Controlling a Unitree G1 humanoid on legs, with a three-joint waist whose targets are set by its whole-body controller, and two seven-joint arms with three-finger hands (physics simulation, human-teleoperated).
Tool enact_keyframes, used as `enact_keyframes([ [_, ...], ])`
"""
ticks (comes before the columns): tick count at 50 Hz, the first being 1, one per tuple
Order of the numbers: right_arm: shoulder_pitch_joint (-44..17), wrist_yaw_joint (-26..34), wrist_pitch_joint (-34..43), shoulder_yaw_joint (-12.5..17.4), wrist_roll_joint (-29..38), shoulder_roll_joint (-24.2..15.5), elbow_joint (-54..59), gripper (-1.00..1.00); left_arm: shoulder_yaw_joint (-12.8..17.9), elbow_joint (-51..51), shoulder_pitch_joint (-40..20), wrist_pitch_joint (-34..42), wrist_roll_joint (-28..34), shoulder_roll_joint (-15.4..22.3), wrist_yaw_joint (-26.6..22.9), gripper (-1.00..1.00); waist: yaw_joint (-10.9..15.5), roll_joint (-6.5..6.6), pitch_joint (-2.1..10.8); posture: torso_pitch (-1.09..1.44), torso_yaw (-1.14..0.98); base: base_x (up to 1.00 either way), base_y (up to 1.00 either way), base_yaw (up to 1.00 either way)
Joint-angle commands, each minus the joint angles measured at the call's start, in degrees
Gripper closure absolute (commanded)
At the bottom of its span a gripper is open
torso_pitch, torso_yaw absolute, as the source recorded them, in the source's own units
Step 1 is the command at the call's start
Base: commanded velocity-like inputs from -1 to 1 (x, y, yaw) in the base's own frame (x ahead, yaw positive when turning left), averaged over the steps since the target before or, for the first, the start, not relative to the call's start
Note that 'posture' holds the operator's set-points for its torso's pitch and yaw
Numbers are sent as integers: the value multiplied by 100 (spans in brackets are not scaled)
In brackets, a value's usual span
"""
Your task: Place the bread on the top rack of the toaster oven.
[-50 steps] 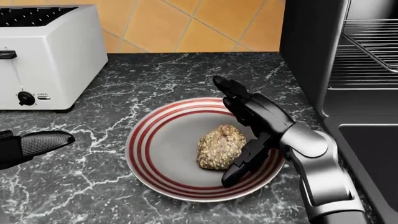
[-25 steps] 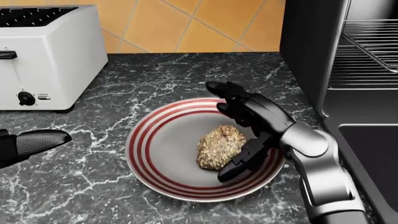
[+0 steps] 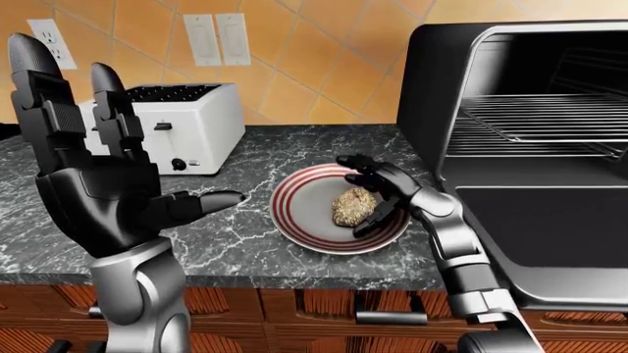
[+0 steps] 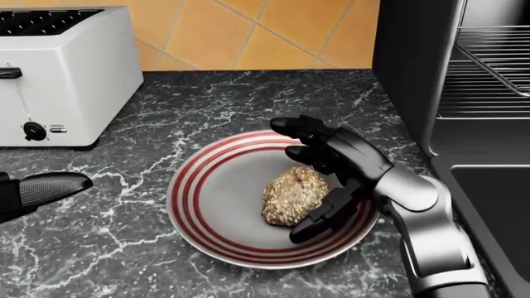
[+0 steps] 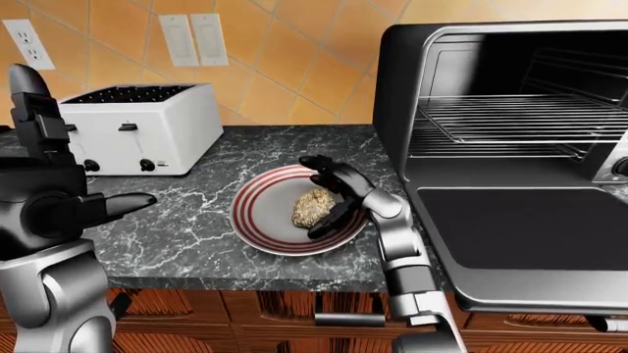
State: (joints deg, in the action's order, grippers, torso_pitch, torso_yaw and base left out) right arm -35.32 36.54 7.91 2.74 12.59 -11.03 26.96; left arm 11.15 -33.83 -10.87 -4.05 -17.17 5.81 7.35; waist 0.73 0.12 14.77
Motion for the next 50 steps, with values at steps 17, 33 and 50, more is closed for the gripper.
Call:
enact_keyframes([
  [17, -210, -15, -117, 51, -36, -31, -242, -54, 18, -123, -127, -97, -12, 40, -10, -100, 0, 5, 56, -33, 0, 0, 0, 0],
  [33, -209, 1, -94, 46, -29, -30, -272, -42, 29, -134, -149, -79, -28, 56, 4, -100, 0, 6, 54, -33, 0, 0, 0, 0],
  [50, -214, 6, -66, 42, -21, -16, -310, -30, 55, -160, -158, -57, -49, 77, 18, -100, 5, 6, 56, -33, 0, 0, 0, 0],
])
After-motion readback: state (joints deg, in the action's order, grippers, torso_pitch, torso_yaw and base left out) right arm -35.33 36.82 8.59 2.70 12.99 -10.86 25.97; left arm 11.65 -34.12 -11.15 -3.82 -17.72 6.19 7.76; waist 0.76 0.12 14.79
